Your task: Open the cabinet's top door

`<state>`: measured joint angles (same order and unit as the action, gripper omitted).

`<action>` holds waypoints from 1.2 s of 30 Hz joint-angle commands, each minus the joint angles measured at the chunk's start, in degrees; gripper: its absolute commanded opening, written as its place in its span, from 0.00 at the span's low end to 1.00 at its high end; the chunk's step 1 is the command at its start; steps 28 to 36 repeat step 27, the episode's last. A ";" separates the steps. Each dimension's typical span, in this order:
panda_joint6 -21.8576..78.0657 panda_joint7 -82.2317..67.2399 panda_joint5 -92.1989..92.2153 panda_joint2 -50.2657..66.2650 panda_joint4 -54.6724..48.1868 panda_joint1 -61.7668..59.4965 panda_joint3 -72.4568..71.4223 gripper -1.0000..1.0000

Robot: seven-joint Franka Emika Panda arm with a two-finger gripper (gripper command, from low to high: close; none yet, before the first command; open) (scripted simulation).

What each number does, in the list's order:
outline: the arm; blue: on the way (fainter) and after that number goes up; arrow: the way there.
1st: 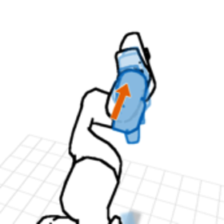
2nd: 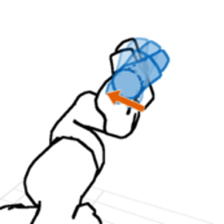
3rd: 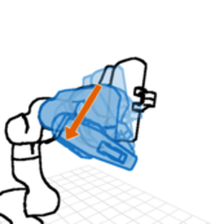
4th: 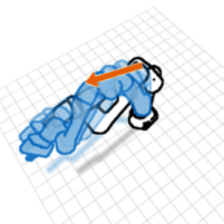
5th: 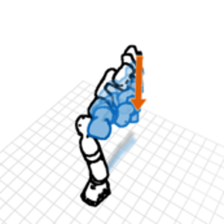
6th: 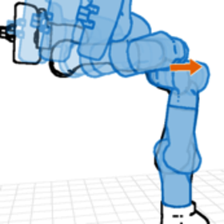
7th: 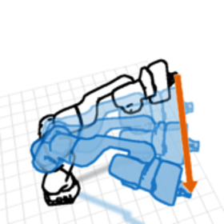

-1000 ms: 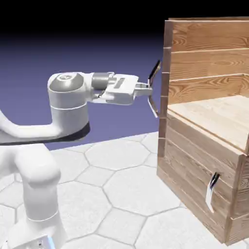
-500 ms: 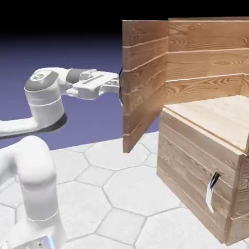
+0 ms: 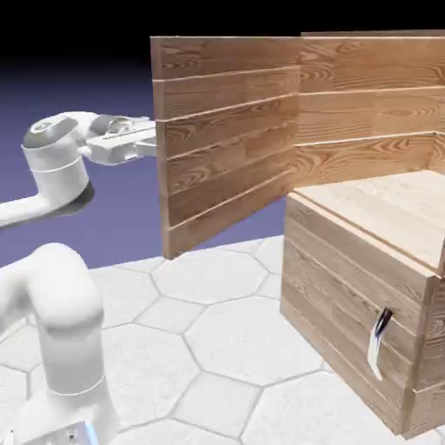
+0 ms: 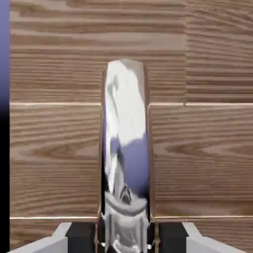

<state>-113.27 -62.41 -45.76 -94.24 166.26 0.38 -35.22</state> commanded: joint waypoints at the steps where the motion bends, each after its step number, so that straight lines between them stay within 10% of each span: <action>1: -1.96 -1.71 2.16 -1.61 0.39 -2.08 -0.54 0.00; 26: 36.88 -14.81 29.66 -6.66 -42.97 -39.48 -24.46 0.00; 27: 36.89 -14.81 29.66 -6.66 -42.98 -39.48 -24.46 1.00; 36: 36.89 -14.81 29.66 -6.66 -42.98 -39.48 -24.46 1.00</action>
